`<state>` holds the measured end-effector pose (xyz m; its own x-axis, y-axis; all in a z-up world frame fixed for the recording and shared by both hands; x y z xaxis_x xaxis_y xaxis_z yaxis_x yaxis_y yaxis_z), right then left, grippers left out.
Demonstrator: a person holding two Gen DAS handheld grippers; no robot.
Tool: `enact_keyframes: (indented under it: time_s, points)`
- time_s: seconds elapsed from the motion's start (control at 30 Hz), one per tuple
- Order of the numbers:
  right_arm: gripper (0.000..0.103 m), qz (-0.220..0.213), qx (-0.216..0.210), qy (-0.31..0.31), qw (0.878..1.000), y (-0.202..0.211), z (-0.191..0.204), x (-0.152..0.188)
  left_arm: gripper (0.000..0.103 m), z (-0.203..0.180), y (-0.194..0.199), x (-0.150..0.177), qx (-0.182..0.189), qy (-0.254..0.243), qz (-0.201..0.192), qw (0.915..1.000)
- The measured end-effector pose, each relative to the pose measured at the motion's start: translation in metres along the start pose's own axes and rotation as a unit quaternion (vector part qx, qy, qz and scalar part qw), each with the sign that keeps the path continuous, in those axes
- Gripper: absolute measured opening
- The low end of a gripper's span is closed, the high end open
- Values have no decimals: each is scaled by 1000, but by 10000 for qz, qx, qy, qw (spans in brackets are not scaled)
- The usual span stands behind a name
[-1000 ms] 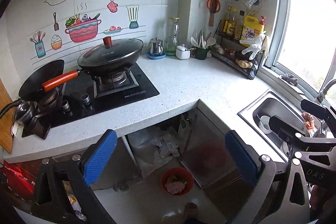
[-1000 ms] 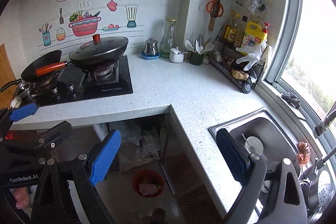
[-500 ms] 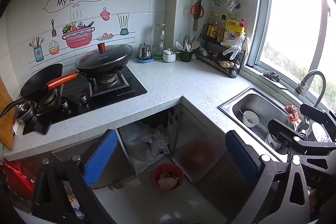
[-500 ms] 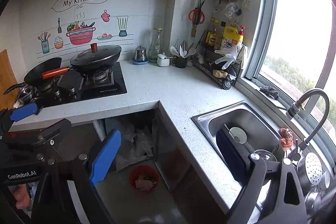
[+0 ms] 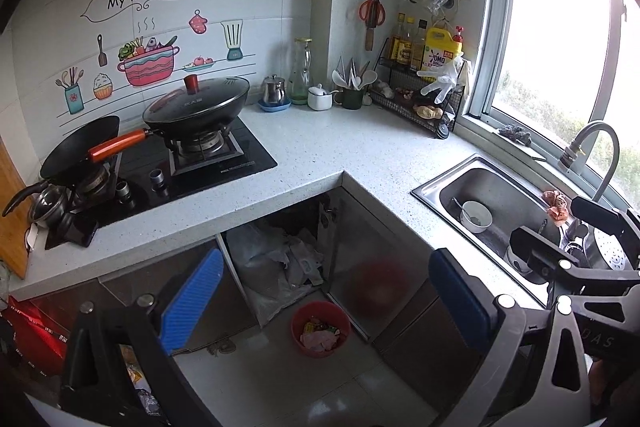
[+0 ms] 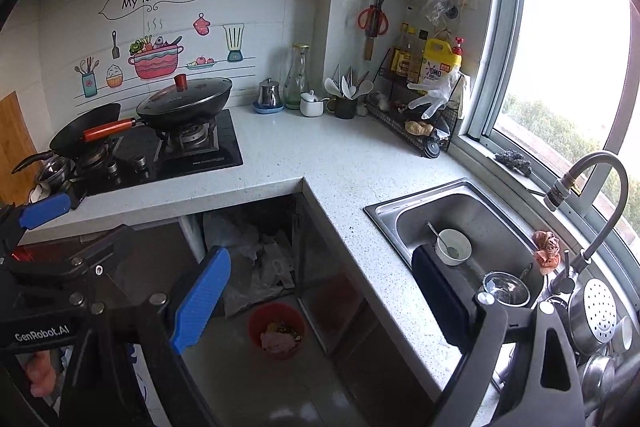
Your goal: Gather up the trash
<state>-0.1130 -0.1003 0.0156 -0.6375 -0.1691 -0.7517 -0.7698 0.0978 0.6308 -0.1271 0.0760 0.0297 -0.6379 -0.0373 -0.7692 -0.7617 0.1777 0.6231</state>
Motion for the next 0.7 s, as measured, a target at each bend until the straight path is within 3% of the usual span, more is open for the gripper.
enact_keyframes:
  time_s: [0.7]
  points:
    - [92,71,-87,-39,9999,5,13,2,102,-2,8,4,-163,11,-65,9998]
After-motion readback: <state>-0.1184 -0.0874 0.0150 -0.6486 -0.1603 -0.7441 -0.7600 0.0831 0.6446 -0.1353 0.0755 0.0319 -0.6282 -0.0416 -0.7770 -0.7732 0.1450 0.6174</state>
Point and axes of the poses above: each gripper's, at about its wrist camera, not at the fingertips, and y roughly against the way its jaws point, z to its left, x to its underside, the point moved 6 cm from there along -y, roughly the way its jaws point, and after that the axes turned 6 degrees about y, right-handed, at the moved point
